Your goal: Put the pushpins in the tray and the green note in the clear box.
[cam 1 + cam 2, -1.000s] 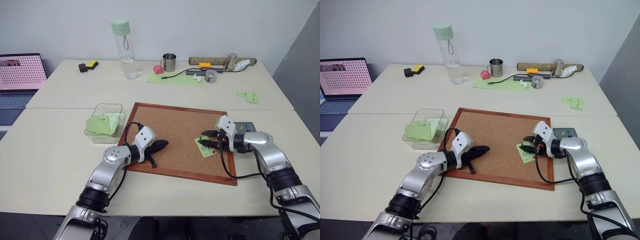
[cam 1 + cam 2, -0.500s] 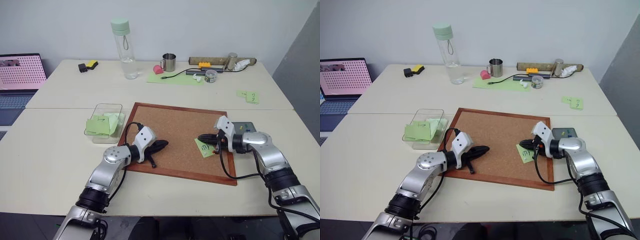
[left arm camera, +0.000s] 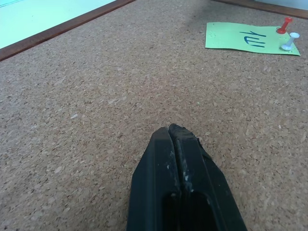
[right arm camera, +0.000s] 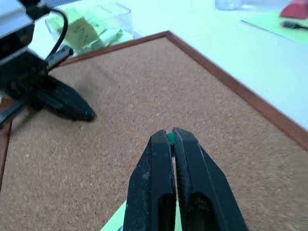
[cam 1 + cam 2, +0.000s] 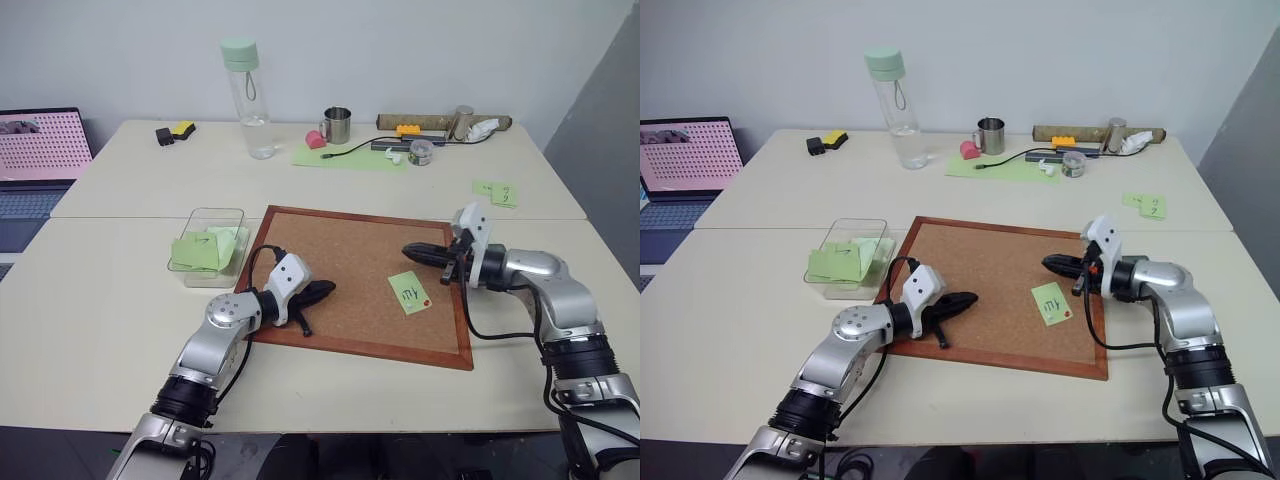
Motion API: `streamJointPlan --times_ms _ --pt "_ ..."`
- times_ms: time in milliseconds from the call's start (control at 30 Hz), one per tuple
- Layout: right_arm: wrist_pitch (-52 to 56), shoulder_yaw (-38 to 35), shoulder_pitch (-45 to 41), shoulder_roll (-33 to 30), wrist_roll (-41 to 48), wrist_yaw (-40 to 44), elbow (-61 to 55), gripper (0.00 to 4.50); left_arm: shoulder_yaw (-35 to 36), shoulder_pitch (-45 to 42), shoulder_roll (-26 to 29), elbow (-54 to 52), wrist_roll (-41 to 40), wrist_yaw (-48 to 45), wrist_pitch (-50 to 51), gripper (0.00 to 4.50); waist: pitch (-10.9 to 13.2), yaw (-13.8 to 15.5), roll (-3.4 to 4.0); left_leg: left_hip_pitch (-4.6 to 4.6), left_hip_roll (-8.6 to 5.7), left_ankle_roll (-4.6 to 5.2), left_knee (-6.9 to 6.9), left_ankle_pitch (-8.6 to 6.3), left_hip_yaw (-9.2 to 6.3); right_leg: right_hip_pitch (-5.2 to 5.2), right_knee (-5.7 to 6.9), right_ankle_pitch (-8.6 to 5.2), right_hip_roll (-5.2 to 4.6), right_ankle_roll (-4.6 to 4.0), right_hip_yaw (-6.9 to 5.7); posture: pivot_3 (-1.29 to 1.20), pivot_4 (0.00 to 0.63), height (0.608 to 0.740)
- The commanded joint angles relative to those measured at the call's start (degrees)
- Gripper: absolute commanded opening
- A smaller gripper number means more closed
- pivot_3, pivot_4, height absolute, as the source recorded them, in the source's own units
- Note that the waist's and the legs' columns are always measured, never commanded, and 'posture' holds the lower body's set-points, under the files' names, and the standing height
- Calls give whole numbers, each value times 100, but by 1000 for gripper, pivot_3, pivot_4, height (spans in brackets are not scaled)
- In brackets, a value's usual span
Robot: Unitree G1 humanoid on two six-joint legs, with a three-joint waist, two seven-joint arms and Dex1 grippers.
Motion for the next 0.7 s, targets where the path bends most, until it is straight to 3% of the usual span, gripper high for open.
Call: streamJointPlan --times_ms 33,267,333,533,700 --pt "28 -506 161 -613 -163 -186 140 46 -216 238 61 140 210 -54 212 0 -1 3 -1 -1 0 0 0 0 0 0 0 0 0 0 0 0 150 740" --pt "-405 -503 446 -1050 -732 -496 981 46 -239 203 97 164 242 -122 189 0 -10 -1 10 5 0 2 -2 -1 9 4 3 0 0 0 6 0 150 740" --pt "-550 -454 483 -1053 -884 -572 1179 255 -241 185 103 177 251 -138 186 0 -13 -1 15 5 0 2 -2 -1 10 5 3 0 0 0 6 0 150 740" --pt "-842 -459 513 -982 -1083 -717 1355 1390 -226 183 126 153 276 -156 199 0 -15 0 18 6 0 2 -2 -1 15 5 4 0 1 1 10 0 150 740" --pt "-875 -658 628 -1023 -823 -489 890 2600 -210 231 163 99 273 -164 221 0 -15 0 18 6 1 2 -2 -1 14 5 4 0 1 1 10 0 150 740"
